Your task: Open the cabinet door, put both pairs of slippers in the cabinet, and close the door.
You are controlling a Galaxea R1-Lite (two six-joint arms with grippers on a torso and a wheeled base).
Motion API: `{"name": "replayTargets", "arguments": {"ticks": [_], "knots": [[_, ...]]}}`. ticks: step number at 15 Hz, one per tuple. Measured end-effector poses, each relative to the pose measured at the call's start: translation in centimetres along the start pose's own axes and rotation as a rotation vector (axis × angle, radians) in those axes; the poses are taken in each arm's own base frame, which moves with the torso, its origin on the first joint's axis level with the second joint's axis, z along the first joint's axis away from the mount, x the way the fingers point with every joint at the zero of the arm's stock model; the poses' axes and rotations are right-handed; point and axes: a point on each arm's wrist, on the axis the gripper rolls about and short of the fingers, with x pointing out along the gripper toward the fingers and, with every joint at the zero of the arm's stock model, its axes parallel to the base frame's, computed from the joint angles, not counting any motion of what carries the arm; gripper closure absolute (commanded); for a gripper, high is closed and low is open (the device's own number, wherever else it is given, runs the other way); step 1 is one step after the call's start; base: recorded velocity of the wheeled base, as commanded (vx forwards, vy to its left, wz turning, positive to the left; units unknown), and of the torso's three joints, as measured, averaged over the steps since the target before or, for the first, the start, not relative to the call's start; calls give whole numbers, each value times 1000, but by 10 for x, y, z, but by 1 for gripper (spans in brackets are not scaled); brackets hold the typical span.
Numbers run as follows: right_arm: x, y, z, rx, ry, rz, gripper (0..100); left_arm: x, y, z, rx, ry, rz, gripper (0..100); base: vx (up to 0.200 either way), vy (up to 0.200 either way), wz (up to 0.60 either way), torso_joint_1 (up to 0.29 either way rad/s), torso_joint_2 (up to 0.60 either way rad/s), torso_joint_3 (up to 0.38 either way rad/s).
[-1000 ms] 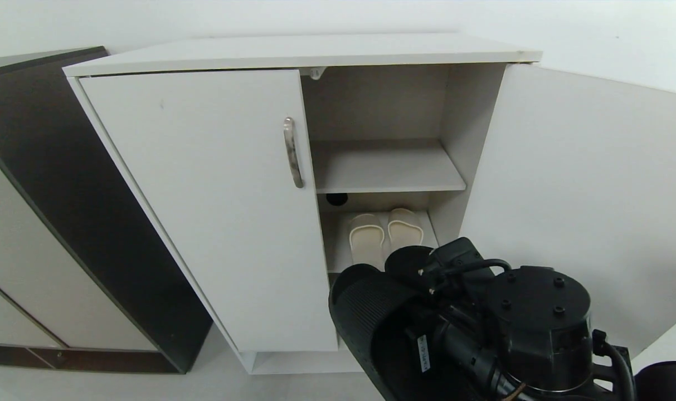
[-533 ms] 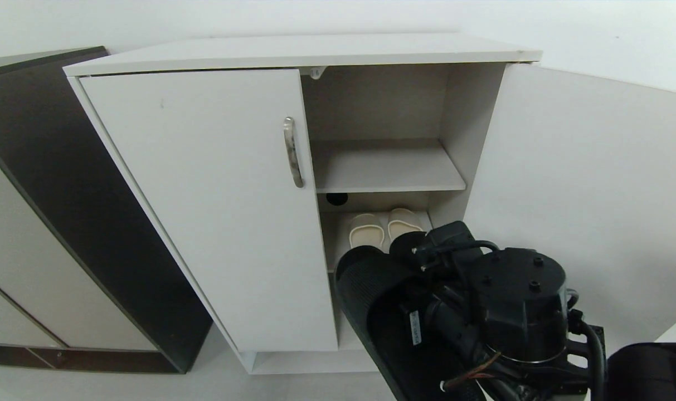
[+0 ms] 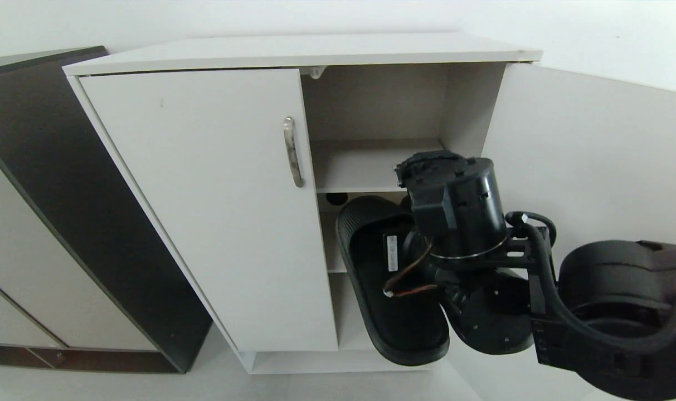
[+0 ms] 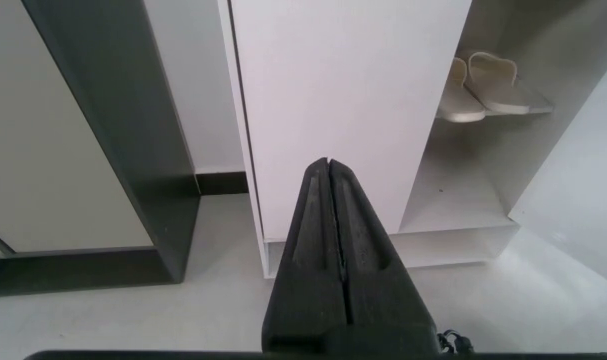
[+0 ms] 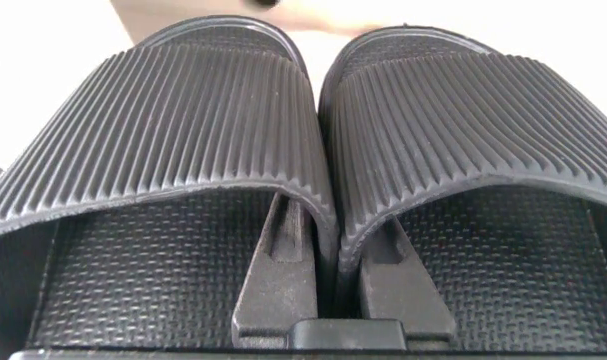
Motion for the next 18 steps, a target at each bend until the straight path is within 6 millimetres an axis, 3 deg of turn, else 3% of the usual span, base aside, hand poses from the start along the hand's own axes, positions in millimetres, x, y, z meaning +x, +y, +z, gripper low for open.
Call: {"name": "replayTargets", "arguments": {"ticks": [5,10,18], "knots": [[10,4,15,3,-3,-39,100,0,0,0,0,0,0,100,0,0,0,0,0,0],[16,5,14,2,1,-50,100,0,0,0,0,0,0,100,0,0,0,0,0,0],[17,6,12,2,4,-49,100,0,0,0,1,0,0,100,200,0,0,0,2,5]]}}
